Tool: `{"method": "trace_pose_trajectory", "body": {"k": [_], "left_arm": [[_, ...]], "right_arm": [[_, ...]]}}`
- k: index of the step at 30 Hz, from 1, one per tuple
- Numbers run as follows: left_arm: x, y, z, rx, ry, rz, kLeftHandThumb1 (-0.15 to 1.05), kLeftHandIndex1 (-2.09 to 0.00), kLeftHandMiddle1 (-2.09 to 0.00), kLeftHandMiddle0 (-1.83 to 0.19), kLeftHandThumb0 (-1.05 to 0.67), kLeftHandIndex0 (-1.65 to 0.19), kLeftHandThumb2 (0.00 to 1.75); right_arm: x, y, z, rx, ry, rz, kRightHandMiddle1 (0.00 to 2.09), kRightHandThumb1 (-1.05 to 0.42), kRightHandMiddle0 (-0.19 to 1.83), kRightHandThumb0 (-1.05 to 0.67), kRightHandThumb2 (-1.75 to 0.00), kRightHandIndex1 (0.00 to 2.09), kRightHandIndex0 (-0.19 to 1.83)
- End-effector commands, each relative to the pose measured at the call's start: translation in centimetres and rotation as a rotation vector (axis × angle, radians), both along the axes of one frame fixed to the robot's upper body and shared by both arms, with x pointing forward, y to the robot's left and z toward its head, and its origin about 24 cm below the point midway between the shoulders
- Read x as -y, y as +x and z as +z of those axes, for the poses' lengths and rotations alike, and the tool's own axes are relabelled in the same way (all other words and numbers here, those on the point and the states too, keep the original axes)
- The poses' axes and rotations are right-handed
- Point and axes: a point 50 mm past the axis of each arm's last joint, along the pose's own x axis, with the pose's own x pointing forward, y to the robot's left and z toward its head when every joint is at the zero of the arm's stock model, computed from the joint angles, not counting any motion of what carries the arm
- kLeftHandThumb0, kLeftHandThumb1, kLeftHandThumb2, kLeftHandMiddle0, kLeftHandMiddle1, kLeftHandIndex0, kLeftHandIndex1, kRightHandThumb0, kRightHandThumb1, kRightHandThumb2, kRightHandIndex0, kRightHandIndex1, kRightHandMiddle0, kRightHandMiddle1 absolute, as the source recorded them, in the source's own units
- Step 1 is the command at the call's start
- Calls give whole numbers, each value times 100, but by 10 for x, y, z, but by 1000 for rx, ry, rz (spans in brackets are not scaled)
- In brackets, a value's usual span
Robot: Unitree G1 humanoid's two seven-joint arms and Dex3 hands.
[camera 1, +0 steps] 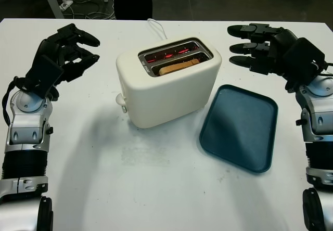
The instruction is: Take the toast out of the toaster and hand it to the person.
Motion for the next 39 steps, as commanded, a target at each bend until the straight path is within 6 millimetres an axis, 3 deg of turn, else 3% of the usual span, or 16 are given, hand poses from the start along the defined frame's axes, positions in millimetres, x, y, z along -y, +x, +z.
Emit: {"method": "trace_pose_trajectory", "body": {"k": [1, 39], "left_arm": [[-1, 0, -1, -2, -7, -1, 92, -120, -129, -49, -105, -47, 12], [0, -1, 1, -4, -8, 7, 92, -119, -128, -51, -105, -49, 11]], "right_arm": [[-3, 0, 4, 5, -7, 3, 1, -88, 58, -28, 0, 37, 49], [-3, 1, 4, 11, 5, 13, 1, -89, 60, -24, 0, 38, 52]]}}
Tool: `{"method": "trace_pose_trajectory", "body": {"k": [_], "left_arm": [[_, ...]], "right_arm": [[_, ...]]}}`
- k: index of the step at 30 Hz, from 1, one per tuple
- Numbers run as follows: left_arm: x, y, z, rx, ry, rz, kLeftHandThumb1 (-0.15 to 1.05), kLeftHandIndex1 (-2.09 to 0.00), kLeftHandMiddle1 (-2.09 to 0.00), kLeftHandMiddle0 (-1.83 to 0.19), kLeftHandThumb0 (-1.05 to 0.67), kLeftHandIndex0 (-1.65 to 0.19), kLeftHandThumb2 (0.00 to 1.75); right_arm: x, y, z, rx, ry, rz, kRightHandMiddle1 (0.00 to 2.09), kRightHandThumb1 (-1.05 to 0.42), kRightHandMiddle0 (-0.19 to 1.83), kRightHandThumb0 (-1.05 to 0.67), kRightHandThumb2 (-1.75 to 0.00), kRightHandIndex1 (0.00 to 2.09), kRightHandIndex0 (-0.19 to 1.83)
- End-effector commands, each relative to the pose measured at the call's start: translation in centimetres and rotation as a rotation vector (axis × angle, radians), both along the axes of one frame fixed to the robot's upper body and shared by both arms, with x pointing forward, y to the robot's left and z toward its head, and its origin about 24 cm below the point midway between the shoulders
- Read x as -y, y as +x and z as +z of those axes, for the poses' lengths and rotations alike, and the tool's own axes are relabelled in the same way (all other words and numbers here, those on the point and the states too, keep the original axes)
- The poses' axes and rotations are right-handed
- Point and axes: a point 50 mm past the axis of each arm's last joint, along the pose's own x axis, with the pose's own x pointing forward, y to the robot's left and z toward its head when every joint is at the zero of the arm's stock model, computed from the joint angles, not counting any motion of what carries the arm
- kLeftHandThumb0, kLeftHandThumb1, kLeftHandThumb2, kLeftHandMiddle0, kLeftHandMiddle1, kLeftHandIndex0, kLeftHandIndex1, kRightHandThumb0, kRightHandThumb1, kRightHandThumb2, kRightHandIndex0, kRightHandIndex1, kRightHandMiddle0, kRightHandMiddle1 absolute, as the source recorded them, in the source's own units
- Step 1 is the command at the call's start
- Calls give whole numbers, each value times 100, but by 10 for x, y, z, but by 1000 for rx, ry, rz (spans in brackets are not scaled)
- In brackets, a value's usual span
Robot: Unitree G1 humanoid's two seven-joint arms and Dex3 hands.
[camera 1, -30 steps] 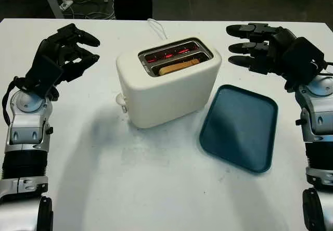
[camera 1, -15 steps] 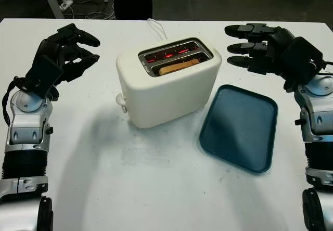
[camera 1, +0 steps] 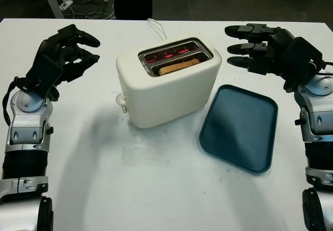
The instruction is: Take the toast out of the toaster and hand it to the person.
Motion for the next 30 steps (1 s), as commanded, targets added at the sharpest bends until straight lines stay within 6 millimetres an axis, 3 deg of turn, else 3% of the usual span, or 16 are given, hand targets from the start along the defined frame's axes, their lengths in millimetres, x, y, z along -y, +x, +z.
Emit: {"method": "trace_pose_trajectory", "body": {"k": [1, 30], "left_arm": [[-1, -1, 0, 4, -3, 6, 92, -119, -128, -51, -105, -49, 11], [-2, -1, 0, 2, -2, 3, 92, -118, -128, -51, -105, -49, 12]], "right_arm": [[-1, 0, 6, 22, 6, 8, 1, -89, 60, -25, 0, 38, 51], [0, 1, 3, 30, 15, 20, 1, -88, 62, -27, 0, 44, 51]]}}
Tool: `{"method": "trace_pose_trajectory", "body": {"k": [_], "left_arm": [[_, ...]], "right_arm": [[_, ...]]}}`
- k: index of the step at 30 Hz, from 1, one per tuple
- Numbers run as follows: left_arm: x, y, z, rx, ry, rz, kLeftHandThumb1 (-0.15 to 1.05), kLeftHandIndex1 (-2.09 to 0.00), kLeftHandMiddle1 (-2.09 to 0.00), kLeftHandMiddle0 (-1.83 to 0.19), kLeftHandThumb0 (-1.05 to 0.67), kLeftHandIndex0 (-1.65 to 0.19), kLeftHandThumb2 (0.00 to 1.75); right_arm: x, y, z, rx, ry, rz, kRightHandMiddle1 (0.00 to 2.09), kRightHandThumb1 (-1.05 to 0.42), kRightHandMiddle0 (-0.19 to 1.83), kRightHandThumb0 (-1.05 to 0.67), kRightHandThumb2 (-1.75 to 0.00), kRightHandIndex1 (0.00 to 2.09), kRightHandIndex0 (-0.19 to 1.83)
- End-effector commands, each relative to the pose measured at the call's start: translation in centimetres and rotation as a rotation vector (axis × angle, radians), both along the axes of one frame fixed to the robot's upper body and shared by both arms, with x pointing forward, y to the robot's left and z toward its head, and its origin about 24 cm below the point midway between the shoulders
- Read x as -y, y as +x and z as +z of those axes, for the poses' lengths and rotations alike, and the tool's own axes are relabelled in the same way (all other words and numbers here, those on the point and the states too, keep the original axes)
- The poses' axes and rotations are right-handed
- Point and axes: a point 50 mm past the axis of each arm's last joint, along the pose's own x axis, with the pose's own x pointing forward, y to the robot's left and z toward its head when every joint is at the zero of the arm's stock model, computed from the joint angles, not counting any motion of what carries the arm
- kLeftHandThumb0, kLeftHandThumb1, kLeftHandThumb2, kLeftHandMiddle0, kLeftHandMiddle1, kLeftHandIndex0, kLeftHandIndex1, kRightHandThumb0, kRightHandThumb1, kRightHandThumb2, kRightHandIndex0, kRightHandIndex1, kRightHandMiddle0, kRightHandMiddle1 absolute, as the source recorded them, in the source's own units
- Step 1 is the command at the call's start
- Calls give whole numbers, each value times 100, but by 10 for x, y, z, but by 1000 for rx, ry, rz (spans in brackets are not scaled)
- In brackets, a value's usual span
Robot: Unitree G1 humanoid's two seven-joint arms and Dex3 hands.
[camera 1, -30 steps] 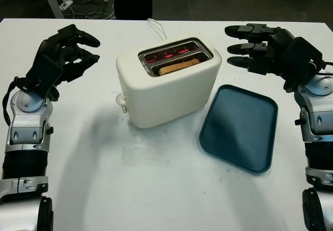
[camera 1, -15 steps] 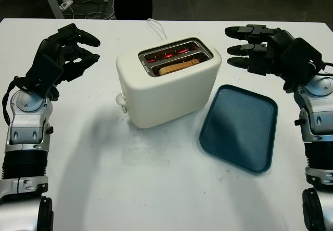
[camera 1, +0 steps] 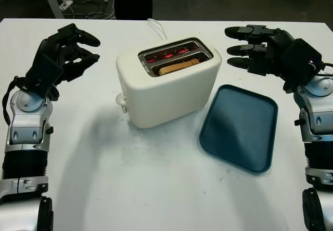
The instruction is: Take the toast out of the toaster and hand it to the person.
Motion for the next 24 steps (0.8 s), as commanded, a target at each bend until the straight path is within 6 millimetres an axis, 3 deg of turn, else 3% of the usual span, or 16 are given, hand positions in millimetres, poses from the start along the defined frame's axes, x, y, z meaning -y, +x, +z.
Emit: {"method": "trace_pose_trajectory", "body": {"k": [1, 24], "left_arm": [[-2, -1, 0, 1, -5, 4, 92, -118, -128, -52, -105, -50, 11], [-1, 0, 0, 3, -9, -1, 92, -119, -128, -50, -105, -49, 10]], "right_arm": [[-1, 0, 5, 28, 10, 11, 1, -88, 61, -27, 0, 44, 51], [-1, 0, 6, 40, -12, 10, 1, -88, 63, -29, 0, 50, 51]]}}
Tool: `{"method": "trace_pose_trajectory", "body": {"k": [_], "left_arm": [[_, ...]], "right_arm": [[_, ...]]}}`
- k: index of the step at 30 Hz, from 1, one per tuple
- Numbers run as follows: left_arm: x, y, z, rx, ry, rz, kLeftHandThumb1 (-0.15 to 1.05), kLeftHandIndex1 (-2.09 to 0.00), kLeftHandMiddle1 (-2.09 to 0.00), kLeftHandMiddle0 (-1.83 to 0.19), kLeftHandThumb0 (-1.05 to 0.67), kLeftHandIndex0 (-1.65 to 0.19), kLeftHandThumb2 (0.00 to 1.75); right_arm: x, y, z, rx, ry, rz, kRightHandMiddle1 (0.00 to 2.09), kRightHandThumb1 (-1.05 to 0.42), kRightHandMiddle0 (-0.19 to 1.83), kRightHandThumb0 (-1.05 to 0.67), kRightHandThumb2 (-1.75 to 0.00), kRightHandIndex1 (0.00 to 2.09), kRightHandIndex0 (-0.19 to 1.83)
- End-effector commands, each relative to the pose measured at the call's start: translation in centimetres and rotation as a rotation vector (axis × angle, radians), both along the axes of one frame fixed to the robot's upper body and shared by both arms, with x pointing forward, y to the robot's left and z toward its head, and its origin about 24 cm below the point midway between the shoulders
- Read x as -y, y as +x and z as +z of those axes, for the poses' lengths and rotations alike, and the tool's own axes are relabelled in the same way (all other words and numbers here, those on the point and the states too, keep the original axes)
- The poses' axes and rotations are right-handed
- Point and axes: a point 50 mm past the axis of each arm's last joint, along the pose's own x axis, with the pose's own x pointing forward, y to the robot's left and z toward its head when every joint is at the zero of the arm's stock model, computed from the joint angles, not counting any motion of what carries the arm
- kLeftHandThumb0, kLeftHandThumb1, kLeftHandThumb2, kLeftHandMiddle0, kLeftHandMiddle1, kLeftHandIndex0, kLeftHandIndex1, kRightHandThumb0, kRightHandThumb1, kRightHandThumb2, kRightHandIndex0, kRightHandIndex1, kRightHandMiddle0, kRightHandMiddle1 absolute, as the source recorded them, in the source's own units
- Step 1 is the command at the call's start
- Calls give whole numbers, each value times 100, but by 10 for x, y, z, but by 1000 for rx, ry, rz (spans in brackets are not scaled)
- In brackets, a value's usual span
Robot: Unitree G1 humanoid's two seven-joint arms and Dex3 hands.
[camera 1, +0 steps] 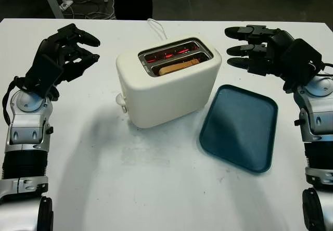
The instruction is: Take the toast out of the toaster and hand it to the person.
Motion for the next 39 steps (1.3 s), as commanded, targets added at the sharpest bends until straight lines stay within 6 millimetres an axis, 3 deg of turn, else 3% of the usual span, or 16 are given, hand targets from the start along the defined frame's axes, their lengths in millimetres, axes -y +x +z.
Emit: {"method": "trace_pose_trajectory", "body": {"k": [1, 39], "left_arm": [[-1, 0, 0, 2, -1, 3, 92, -119, -128, -50, -105, -49, 11], [-1, 0, 1, 10, -1, 2, 92, -119, -128, -51, -105, -49, 11]], "right_arm": [[-1, 0, 6, 34, -14, 9, 1, -88, 63, -29, 0, 50, 50], [-3, -1, 9, 26, -10, 11, 0, -89, 61, -25, 0, 53, 45]]}}
